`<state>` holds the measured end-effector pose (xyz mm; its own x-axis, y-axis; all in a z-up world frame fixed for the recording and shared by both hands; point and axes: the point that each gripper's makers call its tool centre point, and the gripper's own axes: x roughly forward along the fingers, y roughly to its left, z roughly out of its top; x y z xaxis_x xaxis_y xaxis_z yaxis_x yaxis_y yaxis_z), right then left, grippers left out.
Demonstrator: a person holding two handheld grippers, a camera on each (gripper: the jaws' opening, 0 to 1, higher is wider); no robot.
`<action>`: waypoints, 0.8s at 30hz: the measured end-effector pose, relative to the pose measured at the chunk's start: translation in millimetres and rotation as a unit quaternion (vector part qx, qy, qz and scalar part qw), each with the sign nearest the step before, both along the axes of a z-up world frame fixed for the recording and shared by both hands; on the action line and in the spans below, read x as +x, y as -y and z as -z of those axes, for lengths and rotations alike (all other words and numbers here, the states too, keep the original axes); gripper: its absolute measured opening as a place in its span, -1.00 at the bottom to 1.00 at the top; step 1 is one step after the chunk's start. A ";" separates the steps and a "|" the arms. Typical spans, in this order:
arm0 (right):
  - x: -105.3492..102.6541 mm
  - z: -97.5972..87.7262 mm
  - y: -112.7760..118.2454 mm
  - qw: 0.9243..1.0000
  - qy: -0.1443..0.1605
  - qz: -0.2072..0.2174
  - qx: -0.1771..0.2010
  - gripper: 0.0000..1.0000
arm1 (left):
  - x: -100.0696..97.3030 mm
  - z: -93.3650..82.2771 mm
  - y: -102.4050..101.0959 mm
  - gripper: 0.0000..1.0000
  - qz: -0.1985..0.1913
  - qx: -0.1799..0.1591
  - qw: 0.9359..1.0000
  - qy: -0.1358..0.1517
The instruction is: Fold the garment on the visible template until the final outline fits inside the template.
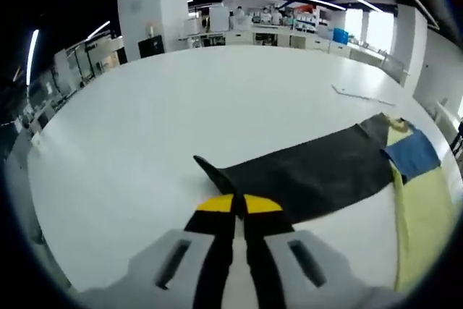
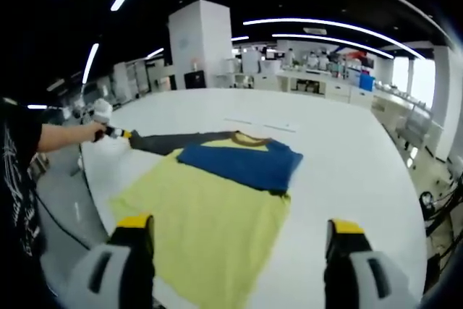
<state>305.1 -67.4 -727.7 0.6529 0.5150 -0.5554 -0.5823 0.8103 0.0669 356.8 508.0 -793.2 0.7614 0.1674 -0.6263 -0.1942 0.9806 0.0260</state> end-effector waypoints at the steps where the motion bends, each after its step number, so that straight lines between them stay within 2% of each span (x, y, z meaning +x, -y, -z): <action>1: 0.5 -0.5 -0.2 1.000 0.001 -0.001 0.001 1.00 | 2.0 -1.6 1.7 -0.99 0.003 -0.001 1.000 0.002; 4: 1.1 -1.3 -0.9 1.000 0.003 -0.003 0.002 1.00 | 9.9 -6.3 6.5 -0.99 0.011 0.001 1.000 0.006; 9: -1.6 -0.9 -4.6 1.000 0.003 -0.007 0.003 1.00 | 14.1 -26.5 37.9 -0.99 0.026 0.007 0.999 0.021; 14: -3.3 -0.1 -8.2 1.000 0.003 -0.011 0.005 1.00 | 33.3 -40.7 49.8 -1.00 0.057 0.008 0.998 0.039; 16: -3.1 0.1 -10.6 1.000 0.004 -0.014 0.003 1.00 | 39.8 -51.5 60.6 -1.00 0.065 0.012 0.997 0.050; 19: -2.7 -0.7 -12.7 1.000 0.005 -0.015 0.003 1.00 | 53.6 -50.8 69.4 -1.00 0.082 0.014 0.995 0.052; 21: -1.1 -2.2 -13.1 1.000 0.009 -0.013 0.006 1.00 | 55.8 -55.2 80.9 -1.00 0.097 0.011 0.994 0.057; 24: 0.0 -5.5 -17.1 1.000 0.013 -0.007 0.017 1.00 | 70.7 -63.0 94.4 -1.00 0.113 0.002 0.991 0.065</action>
